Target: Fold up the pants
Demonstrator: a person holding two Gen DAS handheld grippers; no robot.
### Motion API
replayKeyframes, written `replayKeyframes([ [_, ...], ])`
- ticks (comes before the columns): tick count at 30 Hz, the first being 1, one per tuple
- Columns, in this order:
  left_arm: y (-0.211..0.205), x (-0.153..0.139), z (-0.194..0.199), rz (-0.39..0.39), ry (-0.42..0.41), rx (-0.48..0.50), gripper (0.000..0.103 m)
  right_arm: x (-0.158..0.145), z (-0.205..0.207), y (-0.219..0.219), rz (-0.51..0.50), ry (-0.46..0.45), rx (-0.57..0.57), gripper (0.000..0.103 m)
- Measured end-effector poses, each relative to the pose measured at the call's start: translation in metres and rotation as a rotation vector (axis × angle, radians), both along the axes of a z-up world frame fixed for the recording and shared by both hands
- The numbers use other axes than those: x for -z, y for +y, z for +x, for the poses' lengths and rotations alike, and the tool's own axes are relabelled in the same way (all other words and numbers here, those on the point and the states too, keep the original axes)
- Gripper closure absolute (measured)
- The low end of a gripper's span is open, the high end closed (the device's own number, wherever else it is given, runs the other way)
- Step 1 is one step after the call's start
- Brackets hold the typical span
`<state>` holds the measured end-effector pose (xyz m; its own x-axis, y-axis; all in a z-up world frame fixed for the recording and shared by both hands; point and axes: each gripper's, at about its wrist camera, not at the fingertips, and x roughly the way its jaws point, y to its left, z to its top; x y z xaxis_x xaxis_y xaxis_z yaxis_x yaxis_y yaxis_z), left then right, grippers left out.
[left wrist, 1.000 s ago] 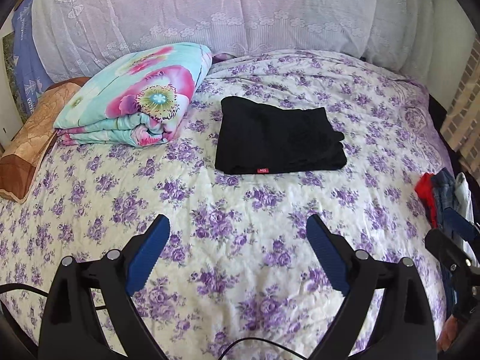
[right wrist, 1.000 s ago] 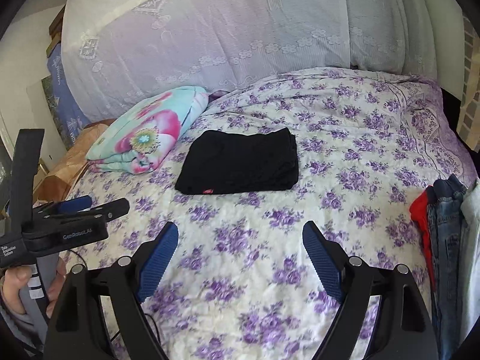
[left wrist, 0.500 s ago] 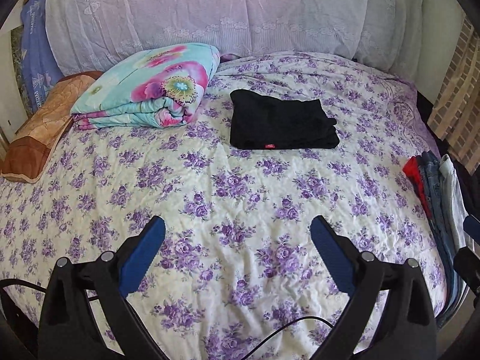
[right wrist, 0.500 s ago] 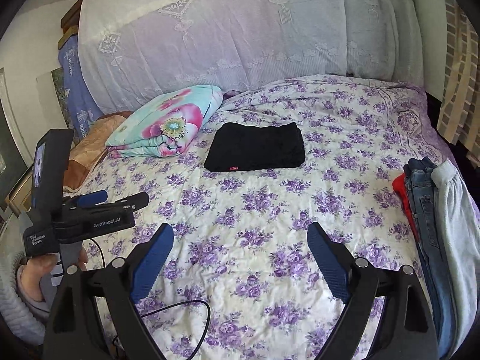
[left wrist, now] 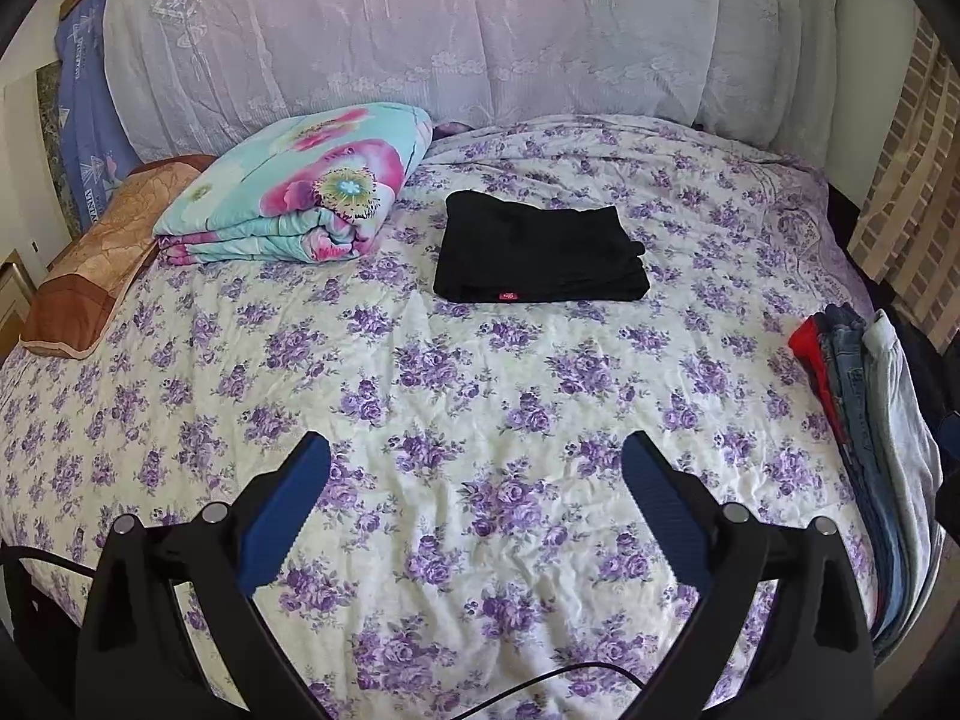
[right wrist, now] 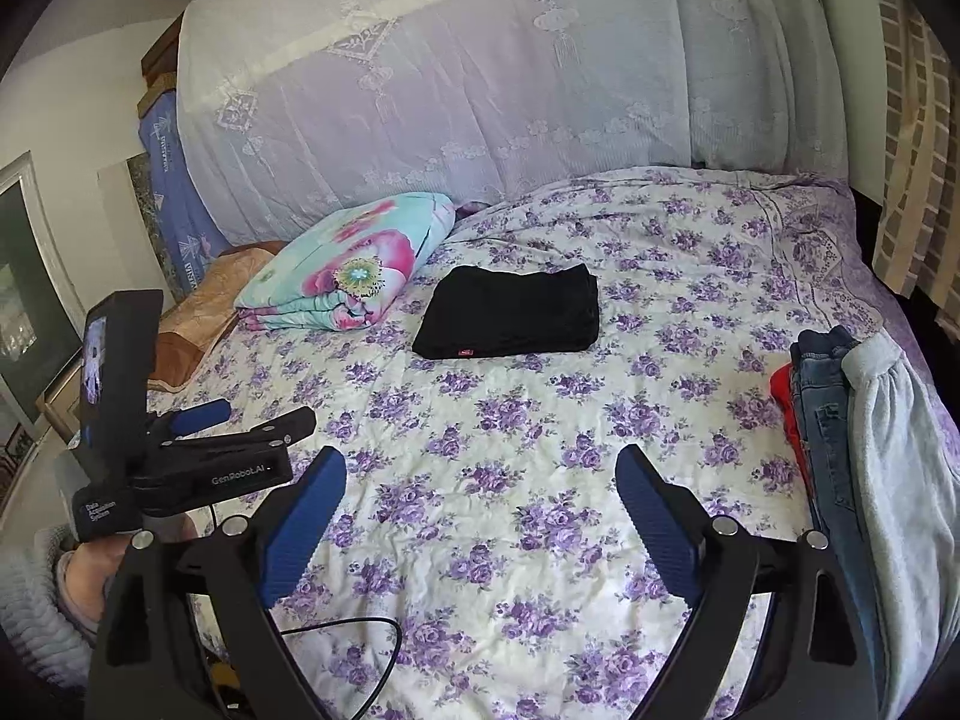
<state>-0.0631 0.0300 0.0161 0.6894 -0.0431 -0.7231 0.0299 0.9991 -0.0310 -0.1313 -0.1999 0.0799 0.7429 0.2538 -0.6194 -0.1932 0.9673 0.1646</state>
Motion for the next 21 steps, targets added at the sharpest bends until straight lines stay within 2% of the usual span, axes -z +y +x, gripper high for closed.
replayKeyframes([
  [5, -0.002, 0.001, -0.015, -0.004, 0.017, -0.010, 0.008, -0.017, -0.026, -0.011, 0.026, 0.032, -0.032, 0.011],
  [11, 0.000, 0.000, -0.032, -0.011, 0.028, -0.016, 0.008, -0.037, -0.053, -0.028, -0.032, 0.011, -0.012, 0.008],
  [16, 0.001, 0.002, -0.037, -0.017, 0.045, -0.018, 0.008, -0.023, -0.038, -0.037, -0.053, 0.050, 0.073, 0.008],
  [21, 0.005, -0.001, -0.044, 0.007, 0.046, -0.037, 0.008, -0.008, -0.021, -0.029, -0.041, 0.064, 0.100, 0.008],
])
